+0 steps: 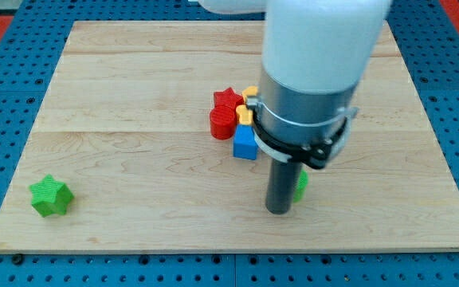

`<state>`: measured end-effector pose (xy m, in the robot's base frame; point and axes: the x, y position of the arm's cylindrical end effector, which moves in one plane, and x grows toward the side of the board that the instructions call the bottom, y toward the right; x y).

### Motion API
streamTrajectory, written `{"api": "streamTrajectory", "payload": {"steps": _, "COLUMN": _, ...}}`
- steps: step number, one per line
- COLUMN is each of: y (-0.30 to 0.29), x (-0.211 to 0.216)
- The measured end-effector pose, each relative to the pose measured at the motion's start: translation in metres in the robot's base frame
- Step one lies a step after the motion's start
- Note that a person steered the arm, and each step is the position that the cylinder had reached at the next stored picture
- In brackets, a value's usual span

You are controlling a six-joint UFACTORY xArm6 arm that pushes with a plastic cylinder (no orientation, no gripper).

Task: Push the green circle right to the blue cube

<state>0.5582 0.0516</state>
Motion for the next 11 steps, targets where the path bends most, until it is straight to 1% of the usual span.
{"api": "streamTrajectory", "payload": {"steps": 1, "y": 0.000, "x": -0.027}}
{"api": "streamTrajectory", "payload": {"steps": 2, "y": 0.012, "x": -0.038}}
{"api": "streamTrajectory", "payload": {"steps": 3, "y": 0.013, "x": -0.018}}
{"api": "streamTrajectory", "payload": {"steps": 4, "y": 0.054, "x": 0.008}}
{"api": "streamTrajectory", "payload": {"steps": 5, "y": 0.066, "x": -0.006}}
{"api": "streamTrajectory", "payload": {"steps": 6, "y": 0.066, "x": -0.029}}
{"api": "streamTrajectory", "payload": {"steps": 7, "y": 0.033, "x": -0.048}}
{"api": "streamTrajectory", "payload": {"steps": 8, "y": 0.015, "x": -0.049}}
{"api": "streamTrajectory", "payload": {"steps": 10, "y": 0.014, "x": -0.066}}
{"api": "streamTrajectory", "payload": {"steps": 11, "y": 0.026, "x": -0.050}}
